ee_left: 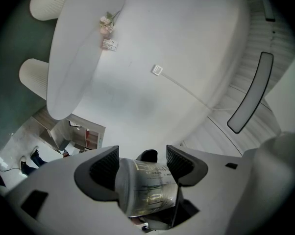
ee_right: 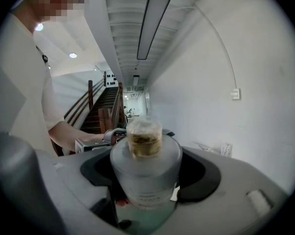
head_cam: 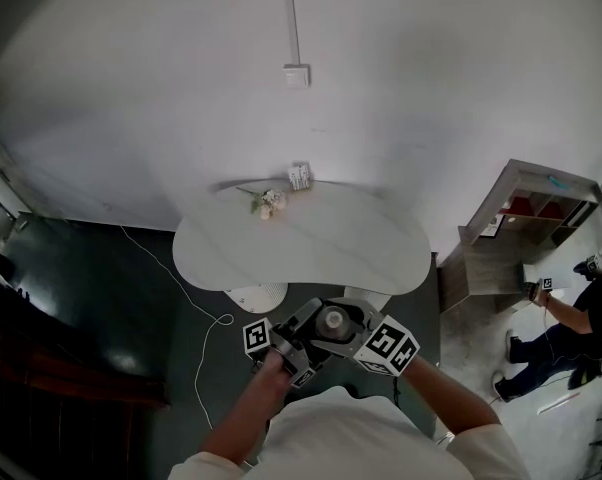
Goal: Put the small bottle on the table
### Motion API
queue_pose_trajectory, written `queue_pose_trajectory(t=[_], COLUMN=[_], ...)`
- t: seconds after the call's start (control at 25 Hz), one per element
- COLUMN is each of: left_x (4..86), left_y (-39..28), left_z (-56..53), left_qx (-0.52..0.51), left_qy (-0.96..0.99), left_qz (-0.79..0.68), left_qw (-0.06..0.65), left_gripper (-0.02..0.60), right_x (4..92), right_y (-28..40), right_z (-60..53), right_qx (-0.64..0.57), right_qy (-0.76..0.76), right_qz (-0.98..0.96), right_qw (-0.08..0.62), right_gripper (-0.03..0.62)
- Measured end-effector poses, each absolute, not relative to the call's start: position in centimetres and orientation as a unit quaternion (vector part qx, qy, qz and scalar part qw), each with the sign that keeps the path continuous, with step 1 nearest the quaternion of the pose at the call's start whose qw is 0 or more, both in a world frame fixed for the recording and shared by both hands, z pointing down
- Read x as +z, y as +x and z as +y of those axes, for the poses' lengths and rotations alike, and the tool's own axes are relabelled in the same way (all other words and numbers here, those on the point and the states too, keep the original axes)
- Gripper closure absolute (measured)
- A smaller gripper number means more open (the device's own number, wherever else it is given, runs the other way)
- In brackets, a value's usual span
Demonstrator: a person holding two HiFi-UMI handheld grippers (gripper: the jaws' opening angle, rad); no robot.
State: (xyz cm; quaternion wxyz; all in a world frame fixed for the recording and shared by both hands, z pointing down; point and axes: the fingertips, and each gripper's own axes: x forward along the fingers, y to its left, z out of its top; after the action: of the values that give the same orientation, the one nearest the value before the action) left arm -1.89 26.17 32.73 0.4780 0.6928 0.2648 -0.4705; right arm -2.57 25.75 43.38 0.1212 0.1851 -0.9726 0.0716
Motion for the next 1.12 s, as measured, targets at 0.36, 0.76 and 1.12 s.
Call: queue_pose_trajectory(t=[0.36, 0.76, 1.12], left_x=[34.3, 44.7, 48.7], left_y=[1.4, 5.2, 4.5], left_z=[26.2, 22.5, 19.1], left_qx=[-0.484, -0.414, -0.38], left_qy=[0.694, 0.631, 0.585], left_qz=[0.246, -0.004, -0.091], left_qw=[0.473, 0.656, 0.71], left_gripper=[0.295, 0.296, 0.296], right_x=[45.0, 46.1, 46.9], right_y=[0.7, 3.1, 2.0], right_z=[26.1, 25.5, 23.4], right_qx=[0.075, 0.078, 0.086], right_qy=[0.16, 0.134, 0.132], right_qz=[-0.976, -0.979, -0.977], right_qw=[0.129, 0.134, 0.14], right_gripper=[0.238, 0.238, 0.238])
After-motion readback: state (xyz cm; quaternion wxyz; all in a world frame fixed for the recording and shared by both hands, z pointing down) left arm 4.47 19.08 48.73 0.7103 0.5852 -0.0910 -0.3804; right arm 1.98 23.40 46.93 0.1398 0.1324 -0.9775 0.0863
